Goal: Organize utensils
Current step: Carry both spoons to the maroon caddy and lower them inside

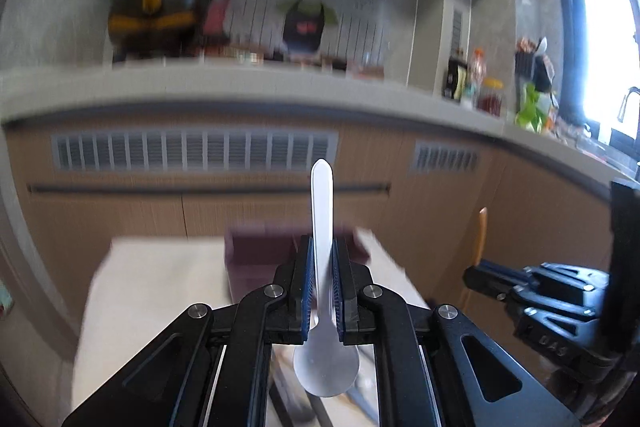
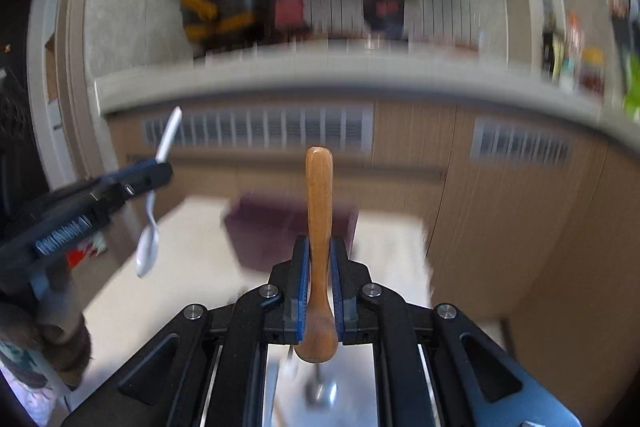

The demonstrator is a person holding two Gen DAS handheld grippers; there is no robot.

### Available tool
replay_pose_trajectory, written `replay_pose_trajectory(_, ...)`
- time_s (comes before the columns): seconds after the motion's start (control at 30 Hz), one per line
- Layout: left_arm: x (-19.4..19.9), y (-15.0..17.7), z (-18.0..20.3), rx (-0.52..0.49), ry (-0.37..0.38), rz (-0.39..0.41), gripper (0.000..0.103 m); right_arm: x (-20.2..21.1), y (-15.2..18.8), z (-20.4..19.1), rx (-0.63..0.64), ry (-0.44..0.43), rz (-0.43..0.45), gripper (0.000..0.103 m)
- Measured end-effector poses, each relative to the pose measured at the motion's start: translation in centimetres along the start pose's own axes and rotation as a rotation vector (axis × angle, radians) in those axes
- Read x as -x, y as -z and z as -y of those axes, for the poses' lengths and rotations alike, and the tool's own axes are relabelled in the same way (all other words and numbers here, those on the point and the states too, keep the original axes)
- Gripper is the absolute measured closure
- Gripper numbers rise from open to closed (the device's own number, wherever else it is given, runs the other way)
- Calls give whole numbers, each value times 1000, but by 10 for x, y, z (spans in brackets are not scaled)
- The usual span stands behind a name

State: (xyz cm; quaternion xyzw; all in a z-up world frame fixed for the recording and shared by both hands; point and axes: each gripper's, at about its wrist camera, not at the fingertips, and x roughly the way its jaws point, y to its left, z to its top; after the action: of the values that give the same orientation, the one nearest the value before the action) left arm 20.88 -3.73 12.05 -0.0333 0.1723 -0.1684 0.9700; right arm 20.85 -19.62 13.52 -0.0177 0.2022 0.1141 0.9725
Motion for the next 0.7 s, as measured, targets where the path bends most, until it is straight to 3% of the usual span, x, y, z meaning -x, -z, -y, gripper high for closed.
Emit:
replay_pose_trajectory(0.17,-12,-52,-9,1,-50,151,94,-11,-57,7,1,23,143,93)
replay_pose_trajectory(0.3,-37,-69,-19,-2,-139,236,94,-48,-73,14,-10,16,166,93)
replay_pose_trajectory(0.43,-77,-72,-36,39,-166,209,94,-97,-74,18,-31,4,92,93)
replay_pose_trajectory(0.7,-145,-28,-46,12,-170,119,94,-168,-46,13,-3,10,-4,93)
